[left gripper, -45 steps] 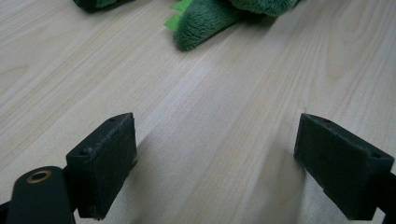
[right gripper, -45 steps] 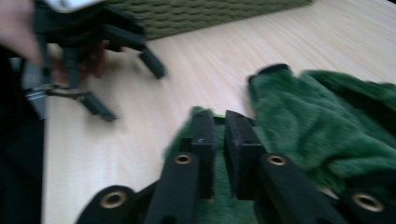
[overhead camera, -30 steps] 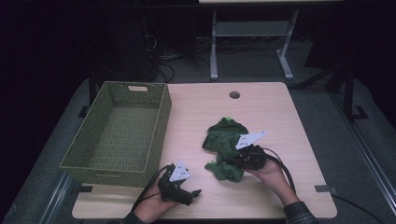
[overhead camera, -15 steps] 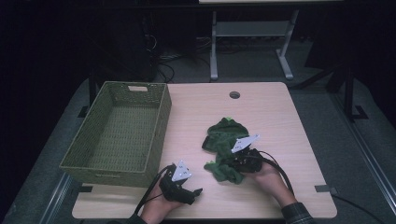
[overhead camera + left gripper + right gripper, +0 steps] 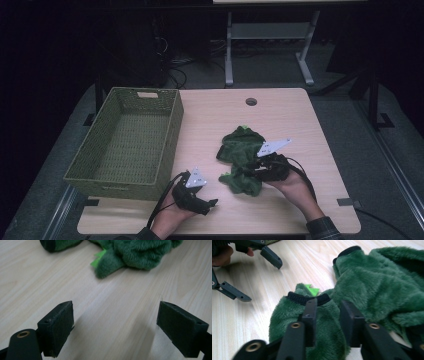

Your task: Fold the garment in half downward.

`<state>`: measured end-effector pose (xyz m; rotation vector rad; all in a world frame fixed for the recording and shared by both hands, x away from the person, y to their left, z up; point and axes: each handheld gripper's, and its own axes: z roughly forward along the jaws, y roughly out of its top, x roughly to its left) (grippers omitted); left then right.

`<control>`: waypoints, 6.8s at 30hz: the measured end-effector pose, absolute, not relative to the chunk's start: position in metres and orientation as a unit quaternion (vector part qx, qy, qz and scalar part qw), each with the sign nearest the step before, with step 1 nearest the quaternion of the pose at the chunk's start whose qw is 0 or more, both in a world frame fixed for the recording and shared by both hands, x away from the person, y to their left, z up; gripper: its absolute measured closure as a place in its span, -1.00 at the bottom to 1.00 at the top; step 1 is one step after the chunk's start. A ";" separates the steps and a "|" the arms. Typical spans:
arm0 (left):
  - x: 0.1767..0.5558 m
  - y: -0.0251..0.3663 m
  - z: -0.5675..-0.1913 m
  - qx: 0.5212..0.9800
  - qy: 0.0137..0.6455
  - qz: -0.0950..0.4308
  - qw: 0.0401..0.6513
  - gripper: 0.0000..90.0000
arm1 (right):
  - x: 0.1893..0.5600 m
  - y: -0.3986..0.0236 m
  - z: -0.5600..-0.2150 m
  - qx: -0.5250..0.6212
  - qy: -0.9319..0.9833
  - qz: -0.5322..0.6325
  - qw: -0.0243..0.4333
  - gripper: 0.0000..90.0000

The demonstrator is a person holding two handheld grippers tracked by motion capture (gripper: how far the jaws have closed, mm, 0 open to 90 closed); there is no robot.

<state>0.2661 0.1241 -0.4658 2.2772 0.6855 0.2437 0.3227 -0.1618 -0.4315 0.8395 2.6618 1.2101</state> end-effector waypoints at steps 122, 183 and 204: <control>0.406 0.063 -0.371 0.855 0.217 0.088 0.463 0.89 | 0.397 -0.225 -0.377 0.324 0.830 0.438 0.121 0.94; 0.325 0.070 -0.448 0.907 0.154 -0.009 0.392 0.46 | 0.299 -0.216 -0.450 0.297 0.868 0.397 0.023 0.51; 0.324 0.082 -0.417 0.891 0.177 0.017 0.419 0.89 | 0.289 -0.230 -0.421 0.302 0.845 0.437 0.064 0.99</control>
